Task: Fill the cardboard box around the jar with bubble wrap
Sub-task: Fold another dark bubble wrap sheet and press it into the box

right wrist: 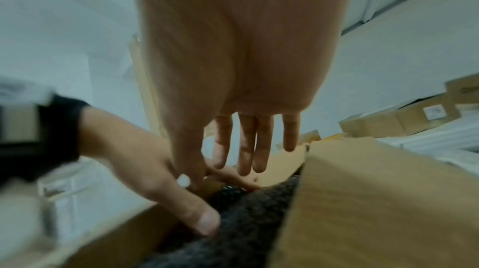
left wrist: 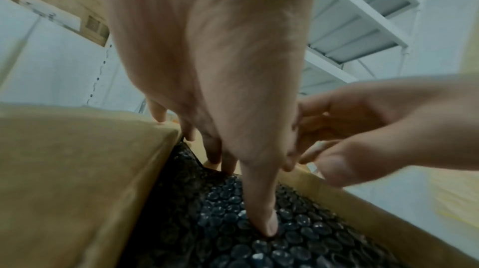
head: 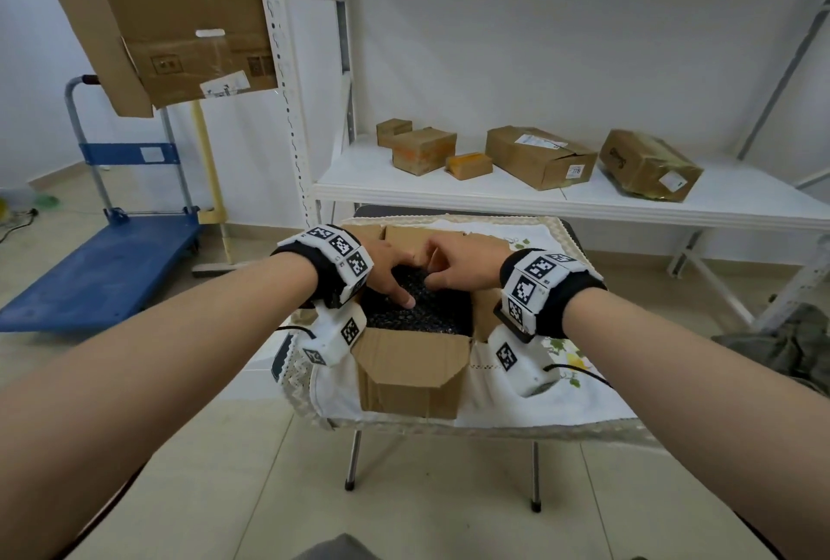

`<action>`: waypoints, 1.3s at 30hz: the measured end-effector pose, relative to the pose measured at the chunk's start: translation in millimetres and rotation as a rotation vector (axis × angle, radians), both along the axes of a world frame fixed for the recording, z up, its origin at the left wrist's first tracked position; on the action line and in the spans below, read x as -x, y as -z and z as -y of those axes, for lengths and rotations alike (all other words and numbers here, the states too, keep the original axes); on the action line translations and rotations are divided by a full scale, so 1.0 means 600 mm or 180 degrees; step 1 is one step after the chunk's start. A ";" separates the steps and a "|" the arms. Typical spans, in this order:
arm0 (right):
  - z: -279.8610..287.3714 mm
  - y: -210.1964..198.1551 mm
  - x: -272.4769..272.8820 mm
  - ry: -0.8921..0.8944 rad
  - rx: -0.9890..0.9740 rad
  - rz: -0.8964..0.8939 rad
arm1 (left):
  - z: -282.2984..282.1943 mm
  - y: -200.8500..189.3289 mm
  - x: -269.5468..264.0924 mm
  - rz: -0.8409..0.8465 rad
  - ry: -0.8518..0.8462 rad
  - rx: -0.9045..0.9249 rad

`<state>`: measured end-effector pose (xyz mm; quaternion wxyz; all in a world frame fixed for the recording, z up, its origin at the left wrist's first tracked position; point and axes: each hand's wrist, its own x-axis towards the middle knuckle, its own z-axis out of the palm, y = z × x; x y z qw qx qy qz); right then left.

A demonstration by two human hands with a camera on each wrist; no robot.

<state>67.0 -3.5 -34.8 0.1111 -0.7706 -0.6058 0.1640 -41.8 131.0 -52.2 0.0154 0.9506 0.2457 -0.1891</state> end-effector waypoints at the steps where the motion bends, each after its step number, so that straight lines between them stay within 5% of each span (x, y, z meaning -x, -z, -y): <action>1: 0.009 -0.009 0.012 -0.0060 -0.0119 -0.0136 | 0.000 -0.002 0.001 -0.0004 -0.0008 0.0037; 5: 0.048 -0.034 0.059 -0.0594 0.0755 -0.0588 | -0.003 -0.012 0.000 -0.0083 0.0055 0.0060; 9: 0.067 -0.018 0.101 -0.0931 0.1449 0.0445 | 0.000 -0.034 -0.011 -0.0120 0.0063 0.0311; 13: 0.068 -0.009 0.112 -0.0955 0.1318 0.0845 | 0.002 -0.049 -0.028 -0.0164 -0.0174 0.0646; 17: 0.065 -0.038 0.083 -0.0898 0.0957 -0.0011 | -0.010 -0.047 -0.037 -0.0145 -0.0364 0.1169; 21: 0.055 -0.050 0.028 -0.0358 0.0339 -0.0257 | -0.082 -0.014 -0.065 -0.0389 -0.0080 0.1539; 26: 0.036 -0.012 -0.003 0.0008 0.0416 -0.0402 | -0.020 -0.088 -0.011 -0.0465 0.0119 0.0894; 33: 0.026 0.014 0.003 0.0049 0.0774 -0.0309 | -0.003 -0.042 -0.006 -0.0566 -0.0017 0.0210; 39: 0.025 0.027 0.001 0.0196 0.0439 -0.0391 | 0.012 -0.033 0.000 -0.0542 -0.0007 0.0108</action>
